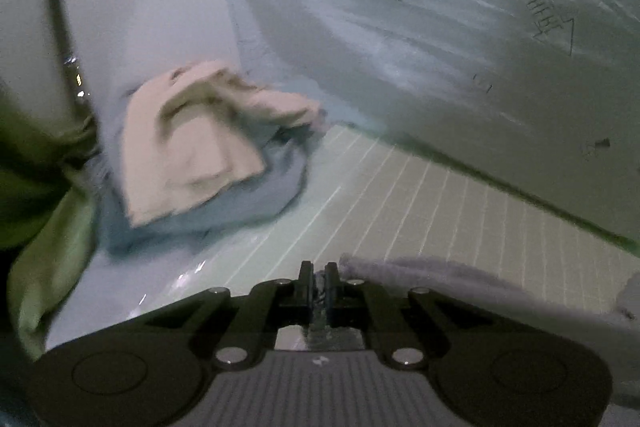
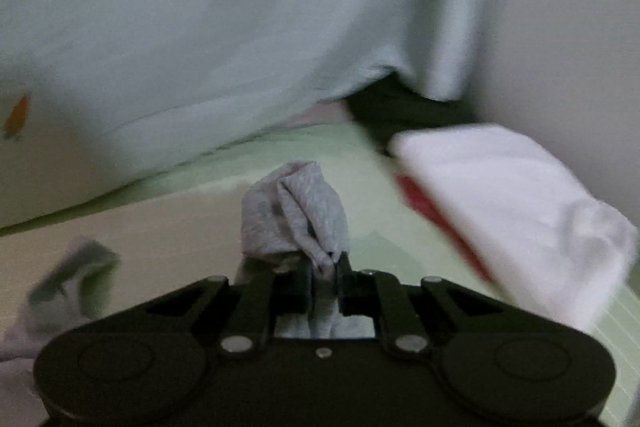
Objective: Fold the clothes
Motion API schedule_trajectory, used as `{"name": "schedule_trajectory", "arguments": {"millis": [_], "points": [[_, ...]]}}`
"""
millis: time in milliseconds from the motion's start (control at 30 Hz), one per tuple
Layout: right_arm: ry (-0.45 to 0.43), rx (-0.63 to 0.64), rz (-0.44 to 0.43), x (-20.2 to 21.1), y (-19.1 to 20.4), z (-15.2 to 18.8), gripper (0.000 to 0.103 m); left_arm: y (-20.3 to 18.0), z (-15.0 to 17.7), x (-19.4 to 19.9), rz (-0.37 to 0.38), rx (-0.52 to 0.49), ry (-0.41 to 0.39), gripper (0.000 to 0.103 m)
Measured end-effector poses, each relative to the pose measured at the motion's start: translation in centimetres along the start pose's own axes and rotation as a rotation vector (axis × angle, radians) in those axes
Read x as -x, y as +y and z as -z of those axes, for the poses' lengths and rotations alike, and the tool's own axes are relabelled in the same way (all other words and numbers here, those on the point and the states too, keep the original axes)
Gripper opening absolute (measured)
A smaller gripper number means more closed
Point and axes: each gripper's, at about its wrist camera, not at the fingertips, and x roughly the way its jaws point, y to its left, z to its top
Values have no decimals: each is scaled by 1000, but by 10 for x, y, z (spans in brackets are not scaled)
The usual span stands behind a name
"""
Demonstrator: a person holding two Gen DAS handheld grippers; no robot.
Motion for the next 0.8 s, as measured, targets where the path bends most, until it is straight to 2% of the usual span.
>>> {"name": "schedule_trajectory", "arguments": {"millis": [100, 167, 267, 333, 433, 533, 633, 800], "points": [[57, -51, 37, 17, -39, 30, 11, 20, 31, 8, -15, 42, 81, 6], [99, -77, 44, 27, -60, 49, 11, 37, 51, 10, 8, 123, 154, 6], [179, -89, -21, 39, -72, 78, 12, 60, 77, 7, 62, 263, 250, 6], [218, -68, -100, 46, -69, 92, 12, 63, 89, 4, 67, 266, 291, 6], [271, -22, -261, 51, -47, 101, 12, 56, 97, -3, 98, 237, 319, 6], [307, 63, -411, 55, -9, 109, 12, 46, 97, -13, 117, 190, 335, 6], [320, 162, -499, 58, 31, 119, 12, 39, 94, -20, 139, 156, 349, 6], [329, 237, -605, 57, 81, 120, 12, 27, 85, -43, 175, 105, 369, 6]]}}
